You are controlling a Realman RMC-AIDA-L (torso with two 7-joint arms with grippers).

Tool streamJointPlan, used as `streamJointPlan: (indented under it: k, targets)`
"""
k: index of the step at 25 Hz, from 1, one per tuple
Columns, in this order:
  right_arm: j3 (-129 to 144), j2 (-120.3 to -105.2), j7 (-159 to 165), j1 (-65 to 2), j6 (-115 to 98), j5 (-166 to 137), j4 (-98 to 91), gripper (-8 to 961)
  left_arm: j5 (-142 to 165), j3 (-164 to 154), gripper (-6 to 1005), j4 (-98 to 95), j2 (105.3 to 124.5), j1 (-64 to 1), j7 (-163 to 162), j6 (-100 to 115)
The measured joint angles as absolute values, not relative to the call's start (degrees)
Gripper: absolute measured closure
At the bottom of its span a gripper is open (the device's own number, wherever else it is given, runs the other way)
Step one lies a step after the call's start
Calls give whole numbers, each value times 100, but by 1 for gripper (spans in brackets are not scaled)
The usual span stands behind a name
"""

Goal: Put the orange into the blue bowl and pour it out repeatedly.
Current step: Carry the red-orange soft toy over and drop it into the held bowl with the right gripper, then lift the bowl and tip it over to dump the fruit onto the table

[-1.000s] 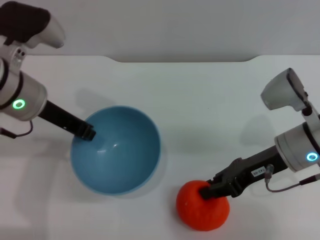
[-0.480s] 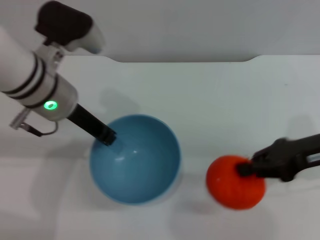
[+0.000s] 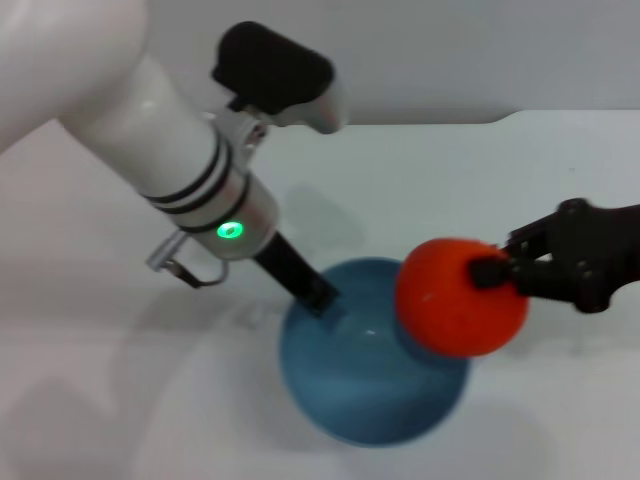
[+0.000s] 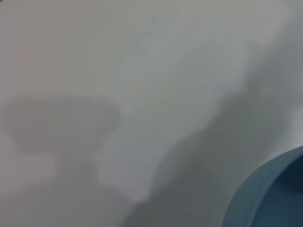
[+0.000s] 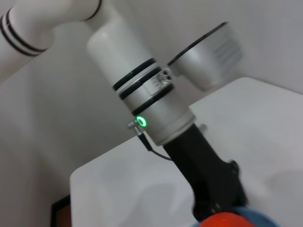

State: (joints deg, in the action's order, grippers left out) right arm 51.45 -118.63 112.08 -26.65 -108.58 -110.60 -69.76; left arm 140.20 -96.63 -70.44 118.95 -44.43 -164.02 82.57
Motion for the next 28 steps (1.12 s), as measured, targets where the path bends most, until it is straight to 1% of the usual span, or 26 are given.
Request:
streamJointPlan:
  k: [4,12,16,17,19,21,23,25,26,28]
  targets:
    - [5528,-11869,11033,-2774,-10781,-11075,-6746,877,13698,-9761,1000,-6962,11902,-4584,-16433,8158]
    - [5695,-11853,11034,-2851,-10628,-11258,-6577,842,13650,-9712,999,-6952,11876,-4544,-16420,8120]
    - [5264,-11846,11159,-2763,-10604,-11241,-6666,668,13705,-9708,1000,-6966,11854,-4477,-16361,7977]
    - [4867,-11840,11369,-2720,-10581,-11271,-6672,625,13803,-9710,1000,-7083,11834,-4354,-16312,7834]
    - [4689,-11822,11491,-2696,-10573,-11337,-6675,582,13821,-9710,1000,-7148,11830,-4295,-16285,7800]
    - [4337,-11744,11774,-2609,-10564,-11618,-6686,540,13860,-9709,1000,-7441,11818,-4057,-16177,7696]
    - [4124,-11692,11946,-2533,-10564,-11909,-6688,497,13861,-9741,1000,-7979,11813,-3628,-15999,7449]
    - [3844,-11670,12072,-2449,-10566,-12356,-6689,502,13874,-9757,1000,-8568,11811,-3135,-15795,7034]
    - [3708,-11671,12096,-2416,-10577,-12567,-6690,505,13885,-9761,1000,-8694,11812,-3027,-15754,6939]
    - [3490,-11688,12109,-2345,-10601,-12896,-6693,505,13997,-9854,1000,-9175,11811,-2583,-15632,6435]
